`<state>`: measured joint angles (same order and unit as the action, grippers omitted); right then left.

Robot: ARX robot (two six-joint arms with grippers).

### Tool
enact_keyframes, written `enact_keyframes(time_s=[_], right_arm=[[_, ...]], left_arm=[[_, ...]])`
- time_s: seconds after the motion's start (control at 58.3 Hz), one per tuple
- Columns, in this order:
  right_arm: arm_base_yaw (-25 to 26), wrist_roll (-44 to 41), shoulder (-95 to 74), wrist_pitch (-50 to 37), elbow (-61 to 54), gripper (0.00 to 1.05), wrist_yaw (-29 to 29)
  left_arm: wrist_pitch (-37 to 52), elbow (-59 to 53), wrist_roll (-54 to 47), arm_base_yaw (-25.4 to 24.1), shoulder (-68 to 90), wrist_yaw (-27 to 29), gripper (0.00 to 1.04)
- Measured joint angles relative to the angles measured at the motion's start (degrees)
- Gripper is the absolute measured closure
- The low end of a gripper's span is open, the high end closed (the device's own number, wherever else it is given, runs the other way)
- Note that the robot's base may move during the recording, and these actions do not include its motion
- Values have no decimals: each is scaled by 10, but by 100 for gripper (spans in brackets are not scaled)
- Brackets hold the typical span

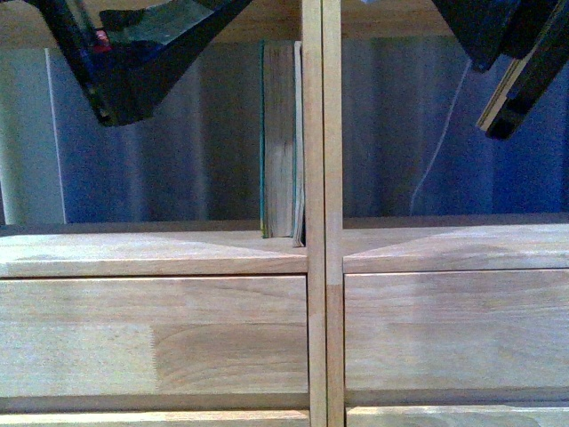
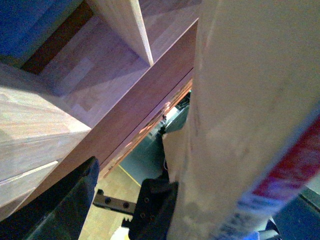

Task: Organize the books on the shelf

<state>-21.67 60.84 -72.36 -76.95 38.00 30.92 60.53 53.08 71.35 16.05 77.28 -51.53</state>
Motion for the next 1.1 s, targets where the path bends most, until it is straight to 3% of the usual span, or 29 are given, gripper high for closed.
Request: enact_keyframes(time_s=[0.12, 0.275, 0.343, 0.583, 0.944, 1.012, 1.098], right_arm=[[-3, -3, 4, 4, 0, 97, -7], [-1, 8, 4, 3, 0, 97, -15], [0, 17, 4, -1, -2, 86, -15], [7, 53, 4, -27, -6, 58, -13], [45, 67, 5, -30, -31, 12, -3], [66, 67, 10, -22, -44, 6, 8], [103, 70, 18, -20, -61, 7, 22]], left_arm=[[-21, 12, -22, 12, 2, 19, 24], [4, 12, -25, 28, 2, 57, 54], [18, 8, -26, 32, -1, 64, 69], [23, 0, -30, 35, -6, 65, 96], [43, -18, -40, -14, -29, 83, 98], [44, -18, -45, -40, -32, 90, 98], [43, -19, -61, -70, -34, 91, 98]])
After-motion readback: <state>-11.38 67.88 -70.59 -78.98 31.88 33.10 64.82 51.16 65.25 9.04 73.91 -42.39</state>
